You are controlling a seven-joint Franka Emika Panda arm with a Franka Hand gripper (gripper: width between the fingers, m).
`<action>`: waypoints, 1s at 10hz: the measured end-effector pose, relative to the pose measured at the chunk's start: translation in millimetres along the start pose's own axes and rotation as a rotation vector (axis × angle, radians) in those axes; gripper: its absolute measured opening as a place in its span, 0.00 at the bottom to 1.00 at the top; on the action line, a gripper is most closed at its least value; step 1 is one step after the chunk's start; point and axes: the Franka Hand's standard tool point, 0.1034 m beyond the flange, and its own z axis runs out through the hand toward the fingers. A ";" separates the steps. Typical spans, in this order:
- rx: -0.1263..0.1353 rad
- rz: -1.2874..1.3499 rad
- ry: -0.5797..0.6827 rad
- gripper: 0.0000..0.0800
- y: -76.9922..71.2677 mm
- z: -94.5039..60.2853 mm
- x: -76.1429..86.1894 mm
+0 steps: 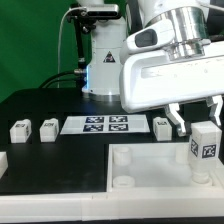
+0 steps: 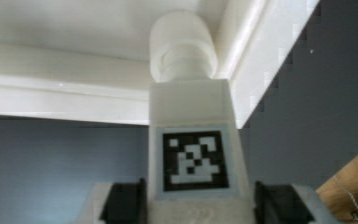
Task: Assemble one leg
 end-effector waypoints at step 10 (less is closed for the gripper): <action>-0.013 0.006 0.063 0.37 1.7 11.0 -11.3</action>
Offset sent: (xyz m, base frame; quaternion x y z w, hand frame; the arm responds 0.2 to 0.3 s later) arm -0.0051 0.0028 -0.0078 0.0067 0.0351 0.0146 0.9993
